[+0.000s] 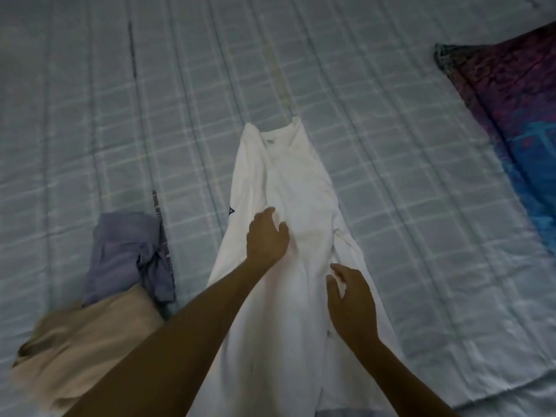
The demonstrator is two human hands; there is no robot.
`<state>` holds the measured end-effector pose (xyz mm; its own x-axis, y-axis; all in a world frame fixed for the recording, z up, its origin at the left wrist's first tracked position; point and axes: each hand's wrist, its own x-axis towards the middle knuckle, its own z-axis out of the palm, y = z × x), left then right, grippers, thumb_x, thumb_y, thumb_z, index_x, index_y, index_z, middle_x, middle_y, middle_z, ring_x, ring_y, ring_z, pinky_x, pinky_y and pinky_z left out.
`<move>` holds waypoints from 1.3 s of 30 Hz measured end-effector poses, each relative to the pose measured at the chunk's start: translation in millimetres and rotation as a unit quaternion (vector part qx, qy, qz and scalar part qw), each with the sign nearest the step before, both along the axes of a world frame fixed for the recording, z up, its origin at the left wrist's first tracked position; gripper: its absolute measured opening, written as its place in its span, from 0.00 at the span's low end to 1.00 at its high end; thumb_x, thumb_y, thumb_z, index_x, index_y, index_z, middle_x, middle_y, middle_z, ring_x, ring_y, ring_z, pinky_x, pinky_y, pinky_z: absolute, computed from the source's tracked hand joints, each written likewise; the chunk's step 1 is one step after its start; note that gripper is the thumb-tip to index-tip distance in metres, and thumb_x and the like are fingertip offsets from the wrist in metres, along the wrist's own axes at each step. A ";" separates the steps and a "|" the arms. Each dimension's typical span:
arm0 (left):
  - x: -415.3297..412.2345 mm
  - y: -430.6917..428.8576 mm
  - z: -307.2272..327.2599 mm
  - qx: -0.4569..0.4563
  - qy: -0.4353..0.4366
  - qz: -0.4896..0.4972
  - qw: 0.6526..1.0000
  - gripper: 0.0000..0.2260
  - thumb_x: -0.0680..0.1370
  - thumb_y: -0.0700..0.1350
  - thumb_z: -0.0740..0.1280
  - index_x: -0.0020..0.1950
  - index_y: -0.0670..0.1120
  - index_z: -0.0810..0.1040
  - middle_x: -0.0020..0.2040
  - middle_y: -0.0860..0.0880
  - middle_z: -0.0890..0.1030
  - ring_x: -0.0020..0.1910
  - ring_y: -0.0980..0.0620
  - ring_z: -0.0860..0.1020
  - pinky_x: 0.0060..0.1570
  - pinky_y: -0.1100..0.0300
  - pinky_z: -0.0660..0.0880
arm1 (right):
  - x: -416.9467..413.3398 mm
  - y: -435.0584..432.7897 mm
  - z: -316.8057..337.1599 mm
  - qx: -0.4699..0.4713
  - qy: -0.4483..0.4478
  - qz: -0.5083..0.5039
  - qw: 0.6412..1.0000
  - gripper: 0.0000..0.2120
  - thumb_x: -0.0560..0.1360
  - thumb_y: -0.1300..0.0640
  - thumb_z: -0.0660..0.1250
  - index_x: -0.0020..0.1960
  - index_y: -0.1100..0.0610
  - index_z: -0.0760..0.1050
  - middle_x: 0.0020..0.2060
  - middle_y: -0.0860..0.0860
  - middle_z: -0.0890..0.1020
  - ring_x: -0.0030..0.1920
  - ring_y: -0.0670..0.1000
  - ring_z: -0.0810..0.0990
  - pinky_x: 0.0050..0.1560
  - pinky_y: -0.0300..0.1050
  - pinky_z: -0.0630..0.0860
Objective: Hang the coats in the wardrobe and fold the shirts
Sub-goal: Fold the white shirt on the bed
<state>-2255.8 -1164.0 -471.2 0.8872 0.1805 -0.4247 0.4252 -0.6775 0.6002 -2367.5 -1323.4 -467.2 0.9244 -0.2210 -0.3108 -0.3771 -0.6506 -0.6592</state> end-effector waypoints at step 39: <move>-195.7 26.6 -39.4 0.165 0.047 -0.389 0.905 0.31 0.81 0.57 0.52 0.78 0.49 0.41 0.77 0.42 0.38 0.76 0.43 0.40 0.73 0.46 0.39 | -80.9 -52.9 -7.7 -0.115 0.247 -0.056 0.961 0.28 0.75 0.39 0.62 0.62 0.61 0.71 0.55 0.60 0.78 0.56 0.62 0.77 0.56 0.53 0.71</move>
